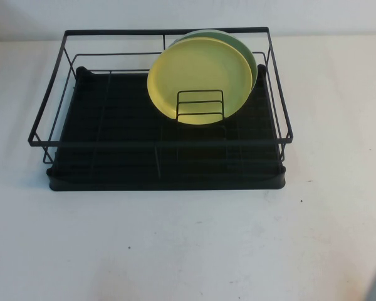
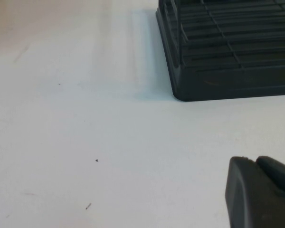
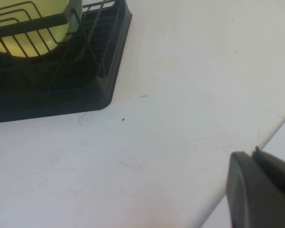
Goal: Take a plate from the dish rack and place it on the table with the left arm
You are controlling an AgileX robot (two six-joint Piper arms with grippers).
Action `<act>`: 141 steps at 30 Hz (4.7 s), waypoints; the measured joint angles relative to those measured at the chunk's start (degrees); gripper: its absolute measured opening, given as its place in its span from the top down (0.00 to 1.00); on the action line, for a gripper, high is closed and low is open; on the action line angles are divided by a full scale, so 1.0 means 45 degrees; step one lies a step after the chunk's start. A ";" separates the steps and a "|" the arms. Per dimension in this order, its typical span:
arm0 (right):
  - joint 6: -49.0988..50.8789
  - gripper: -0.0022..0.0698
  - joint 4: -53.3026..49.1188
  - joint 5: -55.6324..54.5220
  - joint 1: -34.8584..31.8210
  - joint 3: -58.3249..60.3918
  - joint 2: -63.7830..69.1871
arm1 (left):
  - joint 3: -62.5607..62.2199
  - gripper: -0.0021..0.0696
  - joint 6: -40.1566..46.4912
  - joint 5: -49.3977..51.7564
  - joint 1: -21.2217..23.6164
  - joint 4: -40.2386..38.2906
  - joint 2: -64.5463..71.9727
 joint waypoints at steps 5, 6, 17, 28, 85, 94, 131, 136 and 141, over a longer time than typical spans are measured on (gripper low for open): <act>0.0000 1.00 0.0000 0.0000 0.0000 0.0000 0.0000 | 0.0000 0.98 -0.0518 -0.0118 0.0000 -0.0468 0.0000; 0.0000 1.00 0.0000 0.0000 0.0000 0.0000 0.0000 | 0.0000 0.98 -0.0850 -0.0187 0.0000 -0.1033 0.0000; 0.0000 1.00 0.0000 0.0000 0.0000 0.0000 0.0000 | 0.0000 0.98 -0.3450 -0.3338 0.0000 -0.8429 0.0000; 0.0000 1.00 0.0000 0.0000 0.0000 0.0000 0.0000 | -0.1271 0.98 -0.1889 -0.0051 0.0000 -0.8053 0.1296; 0.0000 1.00 0.0000 0.0000 0.0000 0.0000 0.0000 | -2.1087 0.37 2.0625 0.1420 -0.4279 -1.0768 2.4364; 0.0000 1.00 0.0000 0.0000 0.0000 0.0000 0.0000 | -2.1087 0.38 2.2654 0.0714 -0.4279 -1.3047 2.4879; 0.0000 1.00 0.0000 0.0000 0.0000 0.0000 0.0000 | -2.2286 0.87 2.3347 -0.0028 -0.4330 -1.4251 2.5283; 0.0000 1.00 0.0000 0.0000 0.0000 0.0000 0.0000 | -2.2831 0.87 2.3373 -0.0170 -0.4302 -1.4280 2.4603; 0.0000 1.00 0.0000 0.0000 0.0000 0.0000 0.0000 | -2.2852 0.87 2.3277 0.0188 -0.4300 -1.4280 2.3823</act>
